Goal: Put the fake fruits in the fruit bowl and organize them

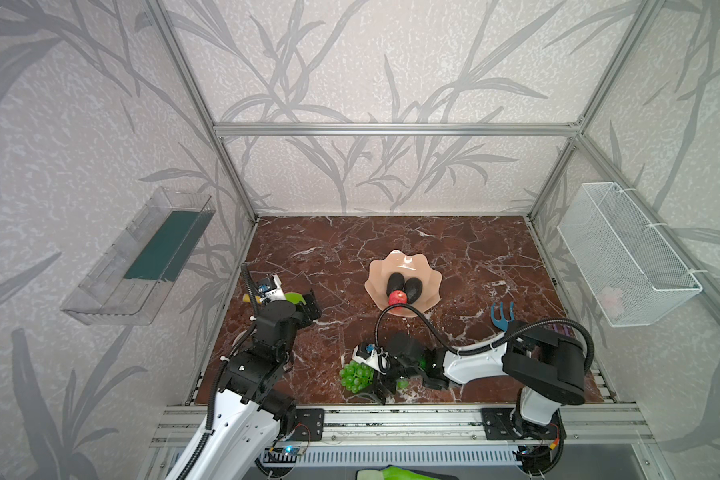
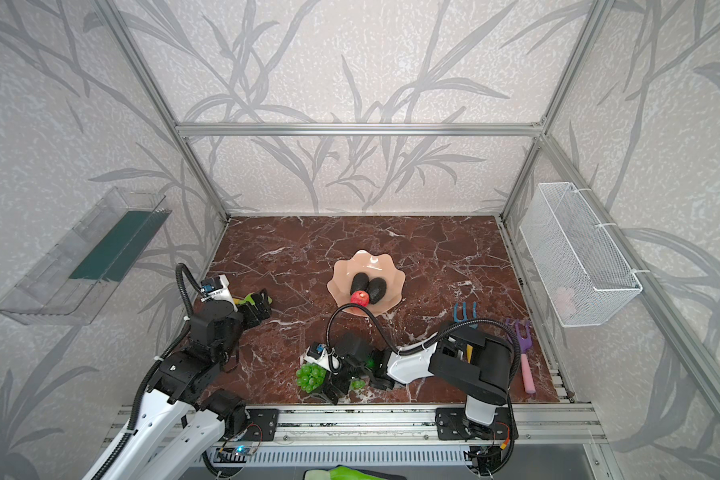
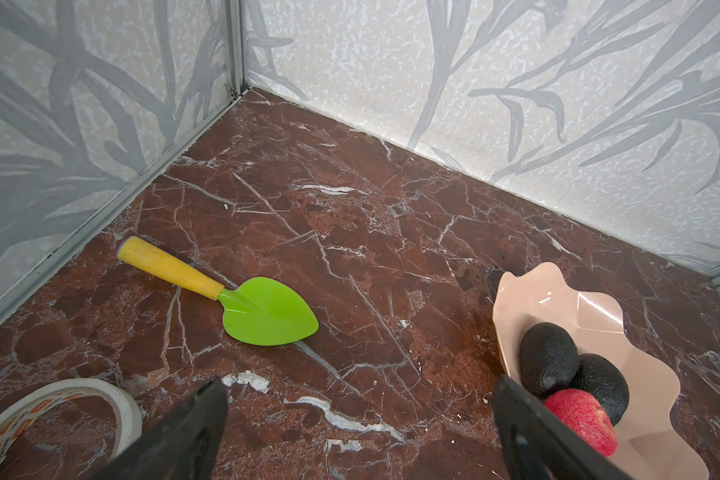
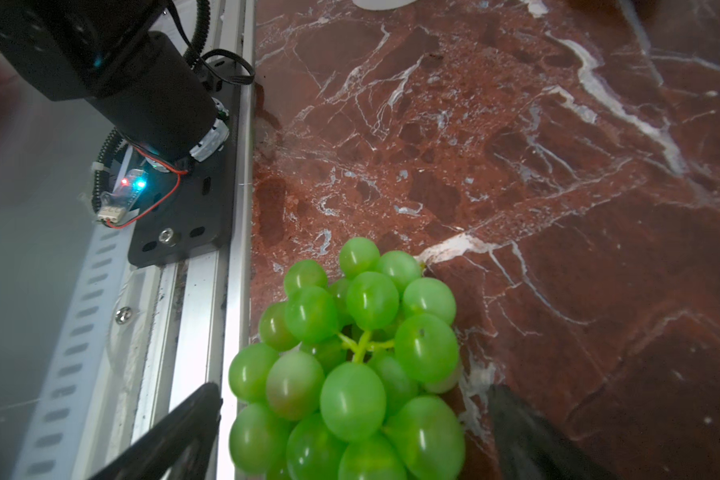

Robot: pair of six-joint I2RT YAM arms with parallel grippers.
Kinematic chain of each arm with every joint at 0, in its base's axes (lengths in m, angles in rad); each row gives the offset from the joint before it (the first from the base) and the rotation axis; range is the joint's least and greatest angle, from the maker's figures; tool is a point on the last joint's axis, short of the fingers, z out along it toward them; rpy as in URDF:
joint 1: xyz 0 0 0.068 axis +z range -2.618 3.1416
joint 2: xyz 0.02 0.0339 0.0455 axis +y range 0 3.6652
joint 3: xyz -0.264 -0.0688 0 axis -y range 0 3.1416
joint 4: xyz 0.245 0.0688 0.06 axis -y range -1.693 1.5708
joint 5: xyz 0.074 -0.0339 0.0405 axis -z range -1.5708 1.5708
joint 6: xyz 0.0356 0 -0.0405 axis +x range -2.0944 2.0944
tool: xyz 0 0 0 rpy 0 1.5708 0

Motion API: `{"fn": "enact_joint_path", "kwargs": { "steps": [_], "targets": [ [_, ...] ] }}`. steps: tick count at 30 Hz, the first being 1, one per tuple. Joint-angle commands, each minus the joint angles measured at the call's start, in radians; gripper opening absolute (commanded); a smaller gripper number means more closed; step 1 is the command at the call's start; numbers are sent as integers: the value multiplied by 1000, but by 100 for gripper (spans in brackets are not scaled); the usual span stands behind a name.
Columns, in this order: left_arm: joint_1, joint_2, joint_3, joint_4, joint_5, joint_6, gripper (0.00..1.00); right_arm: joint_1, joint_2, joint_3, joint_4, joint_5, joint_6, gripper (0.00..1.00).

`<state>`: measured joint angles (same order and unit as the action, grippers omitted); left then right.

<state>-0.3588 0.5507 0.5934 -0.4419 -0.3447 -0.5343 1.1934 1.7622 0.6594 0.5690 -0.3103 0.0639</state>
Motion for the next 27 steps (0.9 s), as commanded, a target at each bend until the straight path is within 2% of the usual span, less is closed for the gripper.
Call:
{"fn": "enact_joint_path", "kwargs": {
  "steps": [1,8,18,27],
  "targets": [
    [4,-12,-6,-17,-33,-15,99,9,32,16,62,34,14,99],
    [4,-35,-13,-29,-42,-21,99,10,84,15,101,48,34,88],
    [4,-35,-10,-29,-42,-20,99,10,87,3,121,70,37,58],
    [4,-33,-10,-28,-38,-21,99,5,15,-5,108,97,48,54]
  ]
}}
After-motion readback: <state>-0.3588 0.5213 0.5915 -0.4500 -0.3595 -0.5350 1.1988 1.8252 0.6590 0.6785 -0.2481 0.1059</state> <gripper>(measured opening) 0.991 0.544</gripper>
